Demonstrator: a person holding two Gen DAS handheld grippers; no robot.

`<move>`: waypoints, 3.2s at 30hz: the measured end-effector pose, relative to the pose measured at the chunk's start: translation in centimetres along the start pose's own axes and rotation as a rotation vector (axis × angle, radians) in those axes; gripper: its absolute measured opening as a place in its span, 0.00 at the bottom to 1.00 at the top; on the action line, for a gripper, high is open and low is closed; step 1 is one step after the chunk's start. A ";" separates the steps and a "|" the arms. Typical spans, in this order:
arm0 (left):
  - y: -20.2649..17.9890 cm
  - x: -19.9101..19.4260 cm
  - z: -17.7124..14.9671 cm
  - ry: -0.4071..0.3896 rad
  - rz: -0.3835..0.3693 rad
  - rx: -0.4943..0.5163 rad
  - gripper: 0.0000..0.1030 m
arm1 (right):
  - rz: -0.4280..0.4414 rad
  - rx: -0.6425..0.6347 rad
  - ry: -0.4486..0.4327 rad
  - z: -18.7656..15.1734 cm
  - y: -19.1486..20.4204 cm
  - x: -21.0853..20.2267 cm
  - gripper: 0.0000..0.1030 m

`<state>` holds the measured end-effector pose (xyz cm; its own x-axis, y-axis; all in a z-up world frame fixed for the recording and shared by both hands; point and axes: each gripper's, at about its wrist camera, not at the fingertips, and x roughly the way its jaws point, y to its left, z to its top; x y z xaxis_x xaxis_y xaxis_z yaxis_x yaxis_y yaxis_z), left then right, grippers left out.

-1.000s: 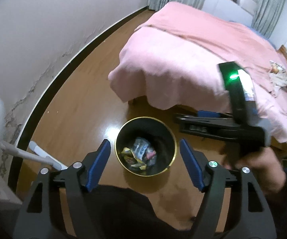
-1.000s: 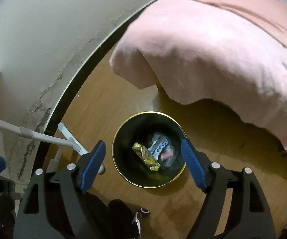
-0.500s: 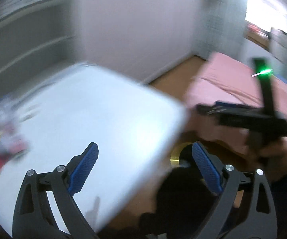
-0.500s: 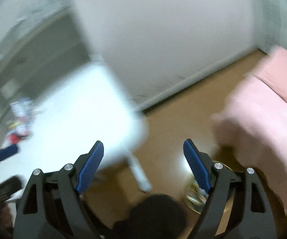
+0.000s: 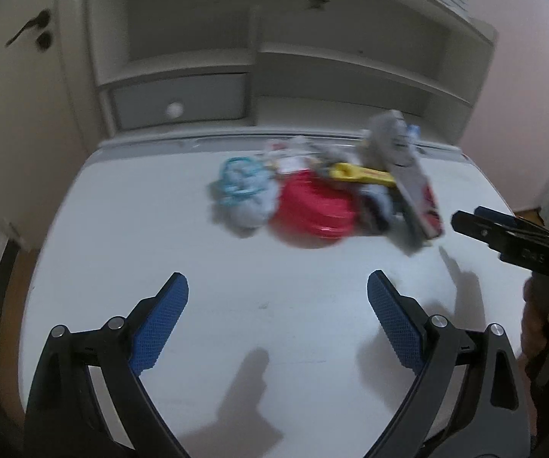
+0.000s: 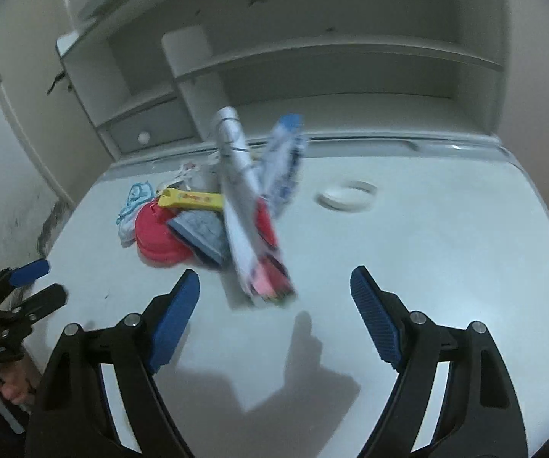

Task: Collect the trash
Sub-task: 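Return to the desk and grasp the white printed wrapper with the right tool, then grasp the blue-white cloth with the left tool while the right tool holds the wrapper, then carry the cloth and wrapper to the black bin and open both tools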

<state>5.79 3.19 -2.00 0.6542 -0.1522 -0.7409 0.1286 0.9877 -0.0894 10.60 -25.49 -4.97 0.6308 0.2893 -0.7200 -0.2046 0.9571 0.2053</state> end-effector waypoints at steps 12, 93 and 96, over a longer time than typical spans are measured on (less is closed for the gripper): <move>4.1 4.2 2.3 0.042 0.026 -0.035 0.89 | -0.034 -0.029 0.064 0.6 0.9 4.1 0.14; -61.0 11.3 -24.3 0.378 -0.696 0.962 0.16 | -0.458 1.086 0.283 -47.2 -42.1 -16.4 0.12; -61.2 11.8 -24.7 0.393 -0.688 0.964 0.16 | -0.448 1.085 0.281 -47.4 -42.4 -16.5 0.12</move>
<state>-12.74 -58.13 -21.69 -0.0108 -0.4410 -0.8974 0.9580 0.2527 -0.1358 -26.54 -71.72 -33.22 0.2722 0.0430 -0.9613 0.8113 0.5270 0.2533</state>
